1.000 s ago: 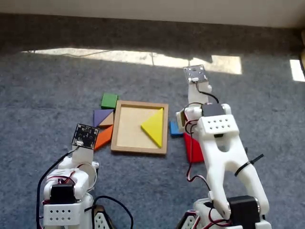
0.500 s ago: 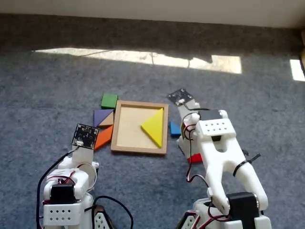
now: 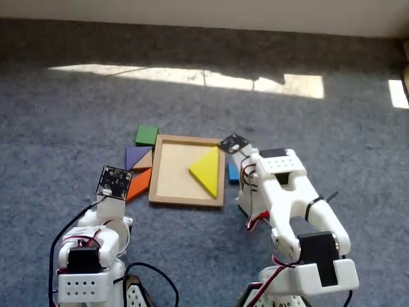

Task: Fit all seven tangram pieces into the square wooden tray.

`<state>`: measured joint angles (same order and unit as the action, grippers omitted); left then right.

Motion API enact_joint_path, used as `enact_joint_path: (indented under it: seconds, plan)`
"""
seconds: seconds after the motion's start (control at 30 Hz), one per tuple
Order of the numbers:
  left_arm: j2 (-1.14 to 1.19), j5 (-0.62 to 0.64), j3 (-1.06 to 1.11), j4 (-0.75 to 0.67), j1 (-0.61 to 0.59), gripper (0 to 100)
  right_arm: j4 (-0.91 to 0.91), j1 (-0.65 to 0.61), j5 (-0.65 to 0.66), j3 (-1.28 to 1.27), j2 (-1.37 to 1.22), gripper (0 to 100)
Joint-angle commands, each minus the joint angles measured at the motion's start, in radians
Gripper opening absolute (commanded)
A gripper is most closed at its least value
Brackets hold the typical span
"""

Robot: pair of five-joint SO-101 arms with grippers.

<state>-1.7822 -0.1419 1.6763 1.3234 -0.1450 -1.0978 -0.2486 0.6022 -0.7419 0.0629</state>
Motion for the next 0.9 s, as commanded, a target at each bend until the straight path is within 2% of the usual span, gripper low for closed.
enact_joint_path:
  seconds: [0.0, 0.2, 0.4, 0.63, 0.87]
  plan:
    - [-0.035, -0.006, 0.019, 0.003, -0.005, 1, 0.004, 0.008, 0.058, -0.018, 0.008, 38.4]
    - [-0.035, -0.006, 0.019, 0.003, -0.005, 1, 0.004, 0.016, 0.135, -0.053, 0.008, 36.1]
    - [-0.035, -0.006, 0.019, 0.003, -0.005, 1, 0.004, 0.016, 0.144, -0.054, 0.007, 35.9]
    - [-0.035, -0.006, 0.019, 0.003, -0.005, 1, 0.007, 0.016, 0.144, -0.054, 0.012, 21.0]
    - [-0.035, -0.006, 0.019, 0.003, -0.005, 1, -0.058, 0.018, 0.144, -0.047, 0.016, 18.0]
